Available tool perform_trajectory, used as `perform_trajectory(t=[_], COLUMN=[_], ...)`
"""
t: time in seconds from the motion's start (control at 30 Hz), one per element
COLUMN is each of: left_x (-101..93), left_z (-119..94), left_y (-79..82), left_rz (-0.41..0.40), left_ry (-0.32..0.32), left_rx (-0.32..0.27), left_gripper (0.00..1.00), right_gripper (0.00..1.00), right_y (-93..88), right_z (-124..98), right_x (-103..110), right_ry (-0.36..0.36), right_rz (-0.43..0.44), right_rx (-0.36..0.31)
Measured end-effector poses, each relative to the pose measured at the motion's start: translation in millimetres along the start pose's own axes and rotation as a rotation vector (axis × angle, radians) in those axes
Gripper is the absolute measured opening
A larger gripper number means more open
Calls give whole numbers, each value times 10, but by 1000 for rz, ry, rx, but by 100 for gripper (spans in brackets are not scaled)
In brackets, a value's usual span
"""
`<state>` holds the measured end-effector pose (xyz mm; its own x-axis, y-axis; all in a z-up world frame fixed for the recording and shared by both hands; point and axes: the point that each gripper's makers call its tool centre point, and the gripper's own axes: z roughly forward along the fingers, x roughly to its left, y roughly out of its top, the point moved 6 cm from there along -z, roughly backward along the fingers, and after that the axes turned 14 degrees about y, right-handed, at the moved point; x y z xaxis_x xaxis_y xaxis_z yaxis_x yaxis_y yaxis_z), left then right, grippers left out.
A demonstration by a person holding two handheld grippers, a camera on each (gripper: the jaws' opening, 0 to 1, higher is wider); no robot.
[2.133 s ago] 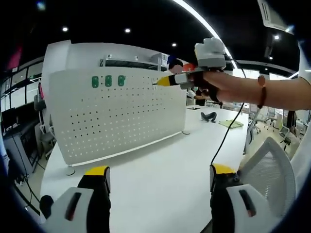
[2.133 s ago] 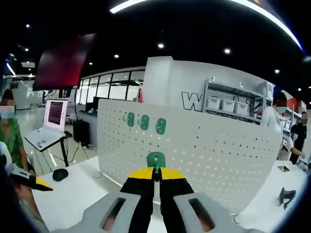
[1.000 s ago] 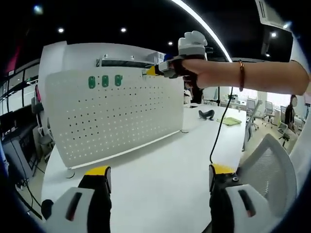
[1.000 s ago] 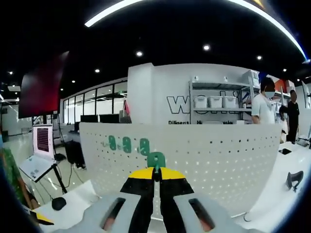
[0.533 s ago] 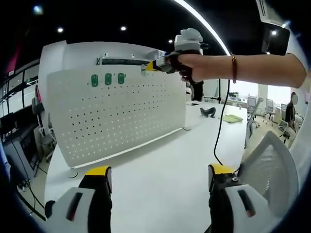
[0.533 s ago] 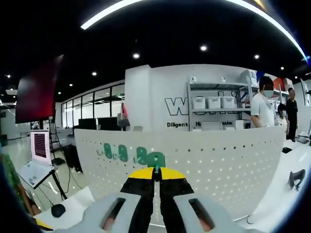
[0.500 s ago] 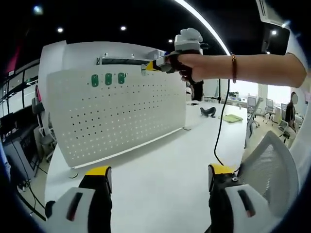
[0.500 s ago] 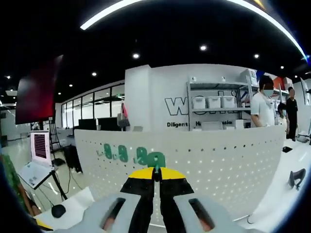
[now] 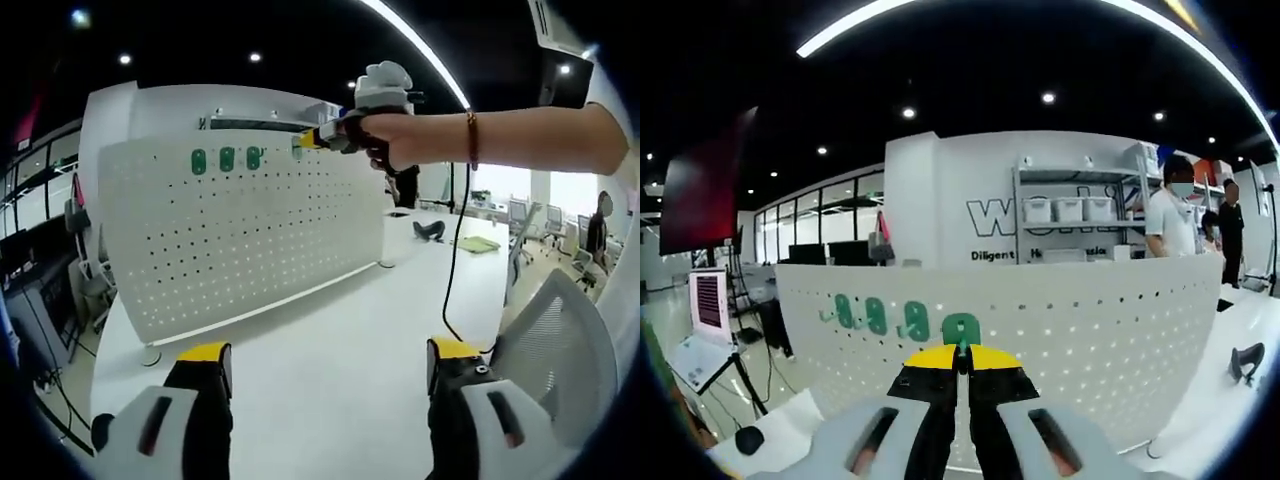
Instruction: Insert the hook assembly into the mounting plate slot until the hook locks in place.
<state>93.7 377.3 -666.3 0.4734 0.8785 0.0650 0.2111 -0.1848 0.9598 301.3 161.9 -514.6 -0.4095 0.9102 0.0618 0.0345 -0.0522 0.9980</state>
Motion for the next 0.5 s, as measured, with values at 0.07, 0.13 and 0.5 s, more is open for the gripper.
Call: perform_trajectory(t=[0.07,0.13,0.5], left_x=[2,4,42], left_z=[2,3,6], left_y=[-14,-22,-31], left_rz=[1,10,7], left_ry=[-1,-4,-13], left_rx=[8,12,8], left_gripper=[82,82,82], right_gripper=[1,1,1], right_y=[3,9,66], right_z=[17,32,220], right_x=[-21,-29,-60], right_ry=[-5,-9,-6], right_rz=[0,-3,21], right_rx=[1,2,3])
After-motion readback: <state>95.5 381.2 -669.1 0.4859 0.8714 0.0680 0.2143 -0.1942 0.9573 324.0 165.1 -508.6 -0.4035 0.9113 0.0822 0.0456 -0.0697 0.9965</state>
